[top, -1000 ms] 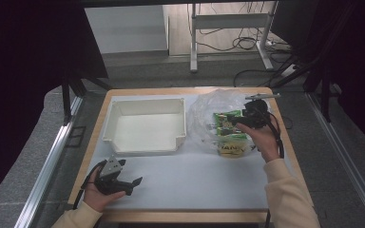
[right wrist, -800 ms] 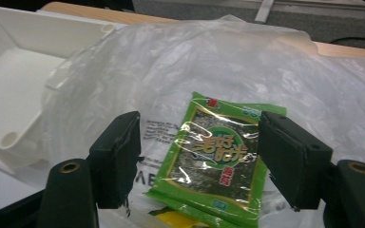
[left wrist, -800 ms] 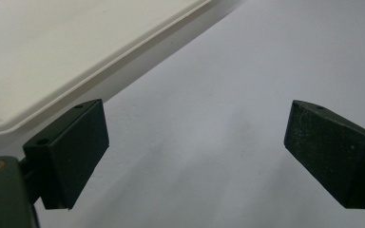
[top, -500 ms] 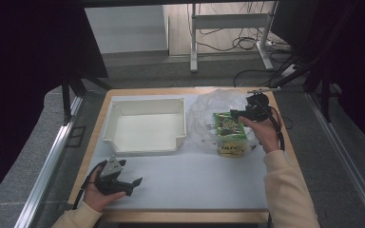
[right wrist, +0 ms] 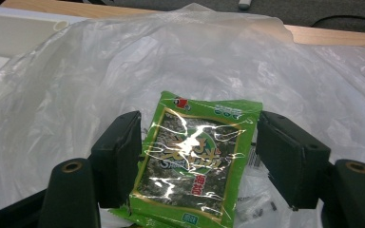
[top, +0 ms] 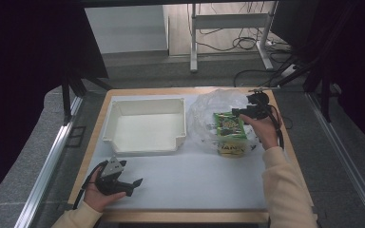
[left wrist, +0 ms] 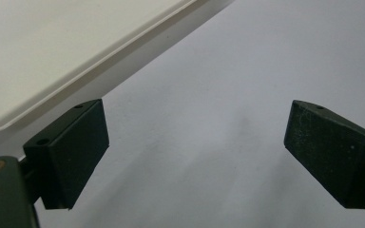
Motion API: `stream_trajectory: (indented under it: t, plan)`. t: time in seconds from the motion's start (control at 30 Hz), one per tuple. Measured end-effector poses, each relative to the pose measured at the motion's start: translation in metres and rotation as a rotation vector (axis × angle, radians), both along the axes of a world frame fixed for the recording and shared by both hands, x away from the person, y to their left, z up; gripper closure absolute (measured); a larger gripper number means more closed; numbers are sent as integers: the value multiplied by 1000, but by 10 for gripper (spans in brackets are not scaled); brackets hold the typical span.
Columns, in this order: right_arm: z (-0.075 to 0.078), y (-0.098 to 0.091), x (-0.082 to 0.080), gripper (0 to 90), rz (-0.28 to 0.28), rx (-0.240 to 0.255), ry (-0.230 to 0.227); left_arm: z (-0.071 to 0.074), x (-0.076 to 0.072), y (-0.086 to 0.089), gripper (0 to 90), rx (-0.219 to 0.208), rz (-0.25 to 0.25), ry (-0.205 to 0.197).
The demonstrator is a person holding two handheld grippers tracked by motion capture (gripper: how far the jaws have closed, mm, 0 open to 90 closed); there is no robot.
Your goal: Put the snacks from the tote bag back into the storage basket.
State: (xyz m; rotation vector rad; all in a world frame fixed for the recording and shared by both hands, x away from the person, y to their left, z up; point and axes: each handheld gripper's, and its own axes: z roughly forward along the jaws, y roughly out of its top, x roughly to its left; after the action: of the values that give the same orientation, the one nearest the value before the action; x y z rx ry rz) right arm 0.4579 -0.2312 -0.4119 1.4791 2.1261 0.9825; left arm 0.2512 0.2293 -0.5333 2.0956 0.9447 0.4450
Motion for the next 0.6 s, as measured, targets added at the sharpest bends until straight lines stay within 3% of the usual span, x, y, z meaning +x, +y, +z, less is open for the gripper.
stream_trajectory:
  t: [0.27,0.6]
  plan:
    - [-7,-3,8,351,-19,-20,26,0,0,0,77,0,-1,1]
    - [-17,-15,22,383,-69,-44,109,0,0,0,77,-2,0,3]
